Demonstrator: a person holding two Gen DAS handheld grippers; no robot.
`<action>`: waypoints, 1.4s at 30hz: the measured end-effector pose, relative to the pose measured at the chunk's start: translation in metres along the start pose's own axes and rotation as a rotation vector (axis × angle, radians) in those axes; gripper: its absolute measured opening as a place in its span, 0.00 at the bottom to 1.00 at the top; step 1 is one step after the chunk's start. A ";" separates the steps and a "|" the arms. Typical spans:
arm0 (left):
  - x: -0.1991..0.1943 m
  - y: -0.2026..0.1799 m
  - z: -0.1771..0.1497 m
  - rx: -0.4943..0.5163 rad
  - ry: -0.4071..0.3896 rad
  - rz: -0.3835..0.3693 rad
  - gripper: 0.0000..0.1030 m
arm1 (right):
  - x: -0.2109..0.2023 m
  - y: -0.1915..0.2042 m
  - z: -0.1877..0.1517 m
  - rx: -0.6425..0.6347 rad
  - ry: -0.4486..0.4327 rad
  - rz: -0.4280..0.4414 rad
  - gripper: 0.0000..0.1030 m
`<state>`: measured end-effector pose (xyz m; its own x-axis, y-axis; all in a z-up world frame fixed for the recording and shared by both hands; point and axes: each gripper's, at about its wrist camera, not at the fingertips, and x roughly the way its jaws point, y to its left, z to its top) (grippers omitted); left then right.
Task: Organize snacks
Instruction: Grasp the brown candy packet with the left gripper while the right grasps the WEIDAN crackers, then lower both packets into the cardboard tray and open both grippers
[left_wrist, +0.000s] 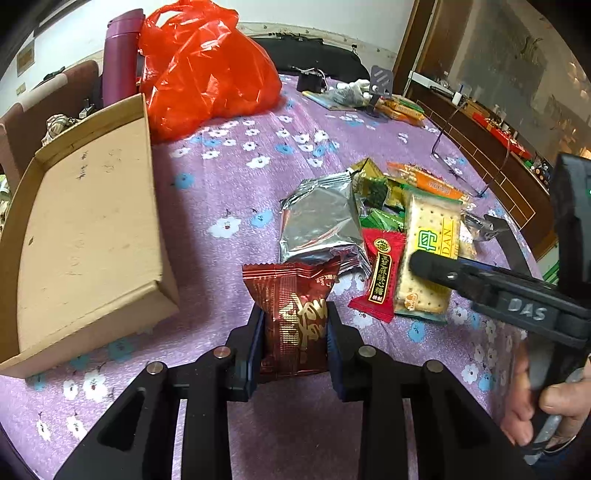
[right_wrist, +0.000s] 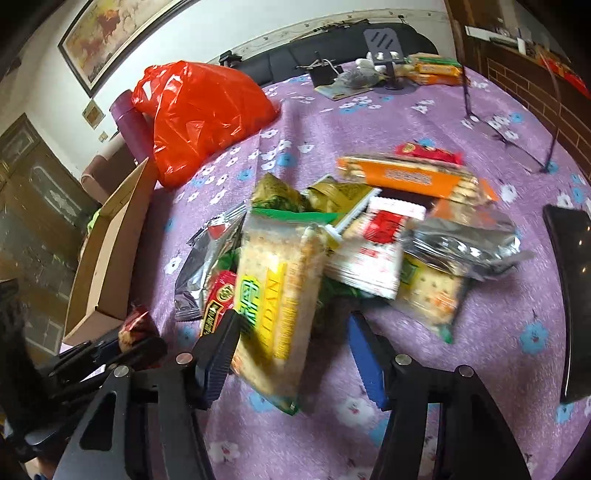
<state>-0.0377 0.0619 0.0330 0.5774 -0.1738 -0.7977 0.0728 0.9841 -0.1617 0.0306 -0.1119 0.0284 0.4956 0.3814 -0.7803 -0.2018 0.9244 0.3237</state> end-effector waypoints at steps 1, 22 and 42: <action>-0.003 0.001 0.000 -0.005 -0.005 -0.001 0.28 | 0.002 0.002 0.000 -0.005 -0.001 0.014 0.54; -0.063 0.052 0.016 -0.118 -0.134 -0.010 0.28 | -0.049 0.055 0.018 -0.068 -0.092 0.217 0.20; -0.062 0.202 0.107 -0.253 -0.153 0.237 0.28 | 0.065 0.222 0.125 -0.158 0.068 0.439 0.21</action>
<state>0.0287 0.2755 0.1120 0.6704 0.0843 -0.7372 -0.2698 0.9532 -0.1364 0.1238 0.1181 0.1166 0.2792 0.7310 -0.6227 -0.5087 0.6626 0.5497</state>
